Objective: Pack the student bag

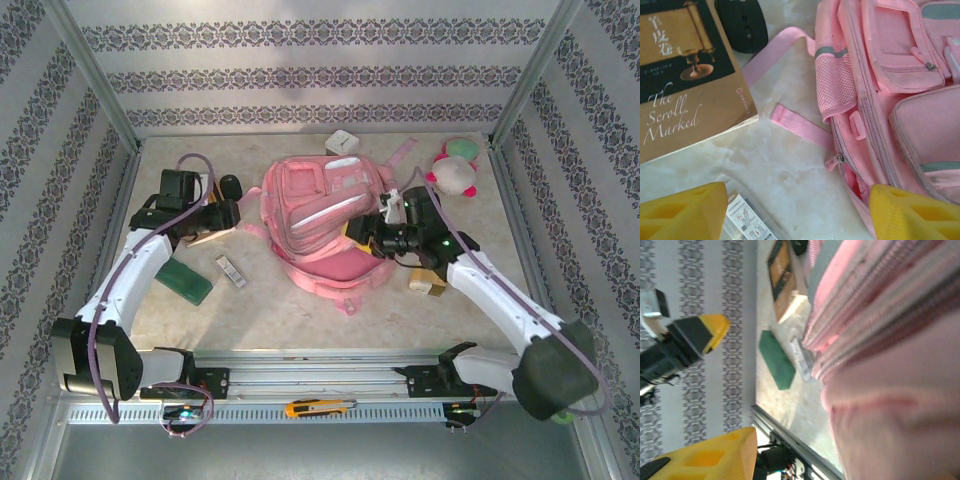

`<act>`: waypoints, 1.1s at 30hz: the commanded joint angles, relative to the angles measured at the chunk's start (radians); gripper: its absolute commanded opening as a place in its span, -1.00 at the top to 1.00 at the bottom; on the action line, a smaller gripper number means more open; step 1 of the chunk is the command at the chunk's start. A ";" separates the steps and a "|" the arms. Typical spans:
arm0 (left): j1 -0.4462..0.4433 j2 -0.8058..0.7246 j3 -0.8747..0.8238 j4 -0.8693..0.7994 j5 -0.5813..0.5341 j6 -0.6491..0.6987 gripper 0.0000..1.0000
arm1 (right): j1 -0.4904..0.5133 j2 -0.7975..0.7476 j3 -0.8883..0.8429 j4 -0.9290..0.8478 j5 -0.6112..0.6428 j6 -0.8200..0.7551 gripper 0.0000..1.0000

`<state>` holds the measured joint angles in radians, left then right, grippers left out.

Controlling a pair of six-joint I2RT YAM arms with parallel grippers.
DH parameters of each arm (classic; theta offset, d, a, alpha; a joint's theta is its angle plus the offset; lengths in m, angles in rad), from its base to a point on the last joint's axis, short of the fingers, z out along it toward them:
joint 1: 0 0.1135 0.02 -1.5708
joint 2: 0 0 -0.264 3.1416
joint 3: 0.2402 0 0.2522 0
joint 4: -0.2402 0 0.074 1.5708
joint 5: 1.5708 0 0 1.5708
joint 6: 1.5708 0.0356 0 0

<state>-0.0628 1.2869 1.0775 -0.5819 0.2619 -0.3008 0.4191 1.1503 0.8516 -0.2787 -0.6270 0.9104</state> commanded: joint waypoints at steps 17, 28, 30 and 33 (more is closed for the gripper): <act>0.265 0.239 0.232 -0.123 0.324 -0.060 -0.60 | 0.299 -0.048 0.305 -0.638 0.611 0.053 -0.15; 0.394 0.360 0.311 -0.156 0.281 -0.016 -0.57 | 0.393 0.343 0.724 -0.644 0.669 -0.076 -0.18; 0.415 0.383 0.322 -0.158 0.289 -0.009 -0.55 | 0.395 0.423 0.789 -0.611 0.642 -0.103 -0.18; 0.444 0.418 0.335 -0.150 0.299 -0.008 -0.53 | 0.399 0.558 0.890 -0.549 0.574 -0.154 -0.18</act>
<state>0.3527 1.6791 1.3796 -0.6922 0.5468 -0.3355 0.8082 1.6245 1.6695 -0.8783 -0.0078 0.8295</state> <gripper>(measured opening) 0.768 0.592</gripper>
